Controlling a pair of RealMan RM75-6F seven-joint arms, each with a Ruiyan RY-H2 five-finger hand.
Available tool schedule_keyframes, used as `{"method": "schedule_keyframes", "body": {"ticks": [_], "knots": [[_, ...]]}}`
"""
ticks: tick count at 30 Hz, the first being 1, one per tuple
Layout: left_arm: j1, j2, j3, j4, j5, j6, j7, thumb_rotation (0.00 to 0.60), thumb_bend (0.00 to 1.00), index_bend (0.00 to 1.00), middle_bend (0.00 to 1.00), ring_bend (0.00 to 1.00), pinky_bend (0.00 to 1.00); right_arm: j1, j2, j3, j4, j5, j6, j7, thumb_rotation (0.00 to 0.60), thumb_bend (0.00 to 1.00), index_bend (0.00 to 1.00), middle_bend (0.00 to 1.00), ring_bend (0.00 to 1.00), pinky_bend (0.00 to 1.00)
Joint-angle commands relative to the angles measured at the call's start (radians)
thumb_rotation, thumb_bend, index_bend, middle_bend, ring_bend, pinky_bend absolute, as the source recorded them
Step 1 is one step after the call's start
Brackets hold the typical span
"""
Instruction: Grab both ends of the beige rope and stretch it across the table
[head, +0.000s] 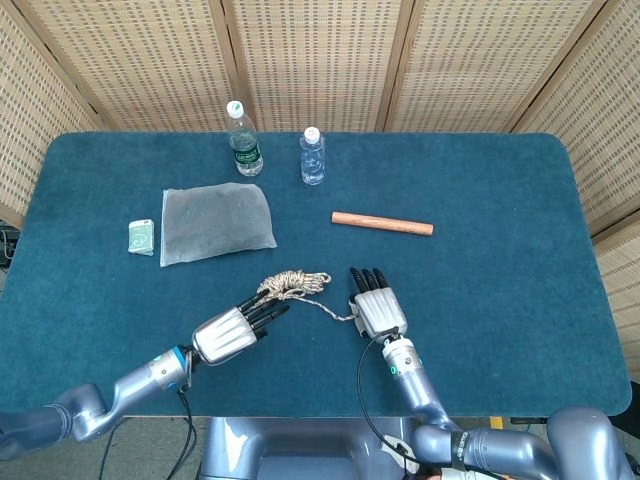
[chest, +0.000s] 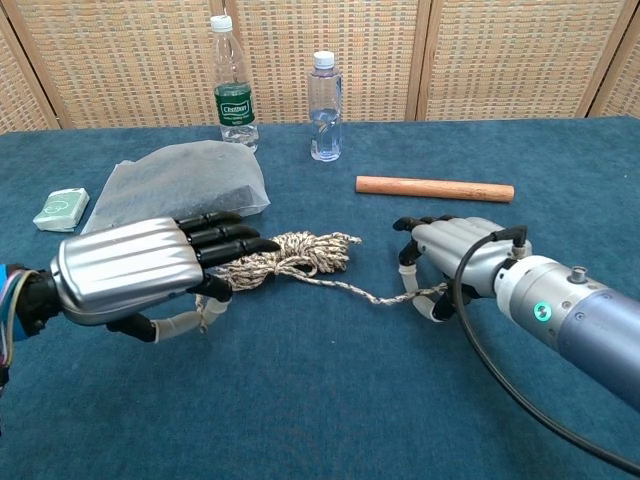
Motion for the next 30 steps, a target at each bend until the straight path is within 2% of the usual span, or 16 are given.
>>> {"method": "schedule_keyframes", "body": {"ticks": [1,11,30], "knots": [[0.025,0.036,-0.005,0.013,-0.021,0.04,-0.039,0.6,0.49,0.92,0.0,0.0,0.0,0.0,0.002,-0.002,0.01,-0.01,0.01,-0.008,0.6,0.44,0.71,0.02,0.0,0.0],[0.087,0.088,-0.009,0.149,-0.078,0.1,-0.175,0.6,0.5,0.93,0.0,0.0,0.0,-0.003,0.016,0.002,0.028,-0.032,0.033,-0.019,0.6,0.44,0.72,0.03,0.0,0.0],[0.169,0.023,-0.014,0.497,-0.153,0.11,-0.42,0.6,0.5,0.93,0.0,0.0,0.0,-0.004,0.04,0.021,0.102,-0.055,0.063,-0.041,0.6,0.44,0.72,0.04,0.0,0.0]]}}
